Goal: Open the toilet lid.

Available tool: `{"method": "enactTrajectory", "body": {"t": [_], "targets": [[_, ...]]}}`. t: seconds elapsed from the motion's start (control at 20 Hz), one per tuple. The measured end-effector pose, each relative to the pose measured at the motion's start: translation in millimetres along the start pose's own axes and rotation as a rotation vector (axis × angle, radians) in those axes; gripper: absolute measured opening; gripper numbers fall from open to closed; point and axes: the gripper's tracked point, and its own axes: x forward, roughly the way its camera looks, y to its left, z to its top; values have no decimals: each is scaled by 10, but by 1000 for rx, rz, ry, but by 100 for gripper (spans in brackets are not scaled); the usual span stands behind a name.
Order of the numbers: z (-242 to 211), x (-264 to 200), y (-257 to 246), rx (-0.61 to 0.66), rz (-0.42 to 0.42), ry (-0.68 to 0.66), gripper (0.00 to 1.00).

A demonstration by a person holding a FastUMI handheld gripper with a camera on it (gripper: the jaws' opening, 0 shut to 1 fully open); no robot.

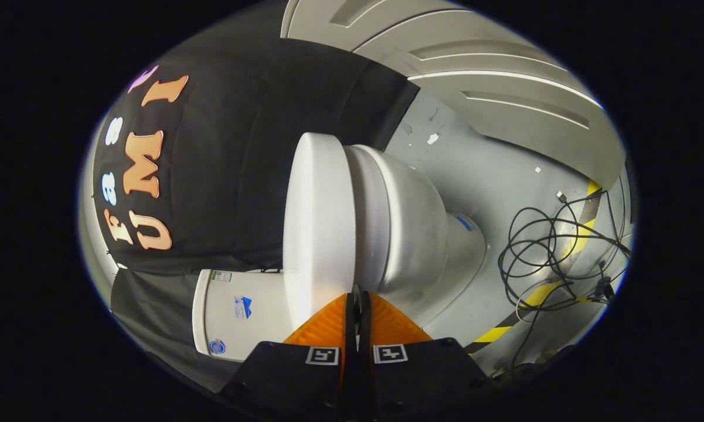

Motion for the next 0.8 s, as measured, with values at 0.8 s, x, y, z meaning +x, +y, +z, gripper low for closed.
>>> {"method": "enactTrajectory", "body": {"t": [0.8], "targets": [[134,-208,972,-481,-39,-260,8]]}}
